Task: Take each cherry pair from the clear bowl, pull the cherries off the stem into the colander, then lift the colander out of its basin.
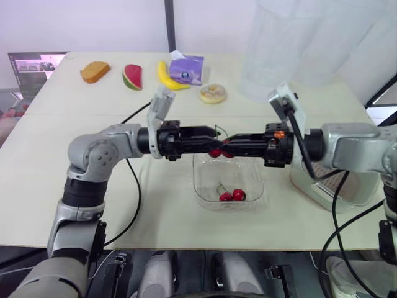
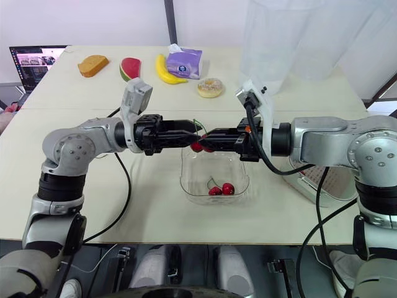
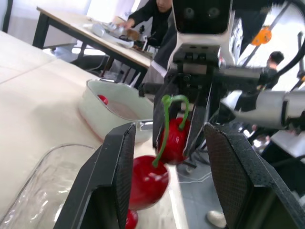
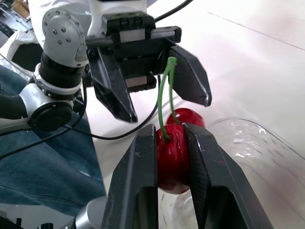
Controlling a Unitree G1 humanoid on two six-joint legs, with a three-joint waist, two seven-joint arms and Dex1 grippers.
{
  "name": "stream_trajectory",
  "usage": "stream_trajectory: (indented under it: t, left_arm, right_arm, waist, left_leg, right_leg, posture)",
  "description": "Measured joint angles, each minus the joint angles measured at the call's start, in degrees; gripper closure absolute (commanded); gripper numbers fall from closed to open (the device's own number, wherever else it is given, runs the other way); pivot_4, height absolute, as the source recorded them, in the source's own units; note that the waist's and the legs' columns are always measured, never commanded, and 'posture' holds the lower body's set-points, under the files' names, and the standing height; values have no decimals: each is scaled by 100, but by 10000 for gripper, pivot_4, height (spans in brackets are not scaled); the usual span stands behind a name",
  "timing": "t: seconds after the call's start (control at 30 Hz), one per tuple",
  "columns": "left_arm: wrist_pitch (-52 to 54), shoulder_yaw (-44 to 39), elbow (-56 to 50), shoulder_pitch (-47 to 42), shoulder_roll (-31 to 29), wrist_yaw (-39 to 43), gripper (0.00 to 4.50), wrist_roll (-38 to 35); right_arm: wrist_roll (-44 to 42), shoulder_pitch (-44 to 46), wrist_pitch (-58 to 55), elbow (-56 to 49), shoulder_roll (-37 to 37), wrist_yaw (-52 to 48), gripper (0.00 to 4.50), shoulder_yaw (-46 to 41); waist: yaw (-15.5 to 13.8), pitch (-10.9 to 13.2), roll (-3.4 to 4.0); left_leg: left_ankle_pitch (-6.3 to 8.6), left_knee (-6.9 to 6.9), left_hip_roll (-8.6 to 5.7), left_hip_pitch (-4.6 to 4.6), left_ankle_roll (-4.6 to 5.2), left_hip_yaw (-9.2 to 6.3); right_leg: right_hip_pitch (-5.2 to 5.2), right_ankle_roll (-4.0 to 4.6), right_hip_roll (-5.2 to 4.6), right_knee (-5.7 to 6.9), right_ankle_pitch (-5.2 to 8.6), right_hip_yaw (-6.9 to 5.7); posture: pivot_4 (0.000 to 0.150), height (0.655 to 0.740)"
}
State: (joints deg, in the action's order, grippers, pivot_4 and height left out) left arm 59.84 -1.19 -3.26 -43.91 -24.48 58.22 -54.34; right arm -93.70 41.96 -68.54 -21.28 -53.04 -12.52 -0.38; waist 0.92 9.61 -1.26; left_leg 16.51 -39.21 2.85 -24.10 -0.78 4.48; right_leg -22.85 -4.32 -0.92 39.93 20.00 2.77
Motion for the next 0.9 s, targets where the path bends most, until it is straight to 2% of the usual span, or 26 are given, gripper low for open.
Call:
stream_trajectory:
  t: [0.2, 0.57, 0.67, 0.77, 0.9]
  left_arm:
    - [372, -205, 185, -80, 222, -386, 21497, -331]
    - [496, -251, 199, -78, 490, -757, 21497, -519]
    - [501, -251, 199, -78, 496, -782, 29418, -525]
    - [505, -249, 199, -78, 493, -777, 44706, -545]
    - [503, -224, 195, -65, 447, -715, 44706, -544]
  right_arm:
    - [-3, -11, 0, -32, -24, -11, 41050, -2]
    - [-186, -23, 5, -98, -102, 60, 41050, -3]
    - [-221, -23, 10, -98, -107, 87, 41050, -3]
    - [-224, -23, 10, -97, -109, 101, 41050, -3]
    - [-229, -23, 10, -96, -110, 106, 41050, -3]
  waist:
    - [6, 0, 0]
    - [2, 0, 0]
    - [3, 0, 0]
    - [4, 0, 0]
    - [5, 0, 0]
  left_leg:
    - [-1, 0, 0, 0, -1, 0]
    - [-3, 0, 0, 0, -5, 0]
    - [-7, 0, 0, 0, -13, 0]
    - [-7, 0, 0, 0, -12, 0]
    - [-7, 0, 0, 0, -13, 0]
  right_leg:
    - [-1, 0, 0, 0, 0, 0]
    - [0, 0, -1, 0, 0, -1]
    - [0, 0, 0, 0, 0, -1]
    - [0, 0, 0, 0, 0, -1]
    - [0, 0, 0, 0, 0, -1]
  posture:
    - [1500, 7400]
    - [1500, 7400]
    - [1500, 7400]
    - [1500, 7400]
    - [1500, 7400]
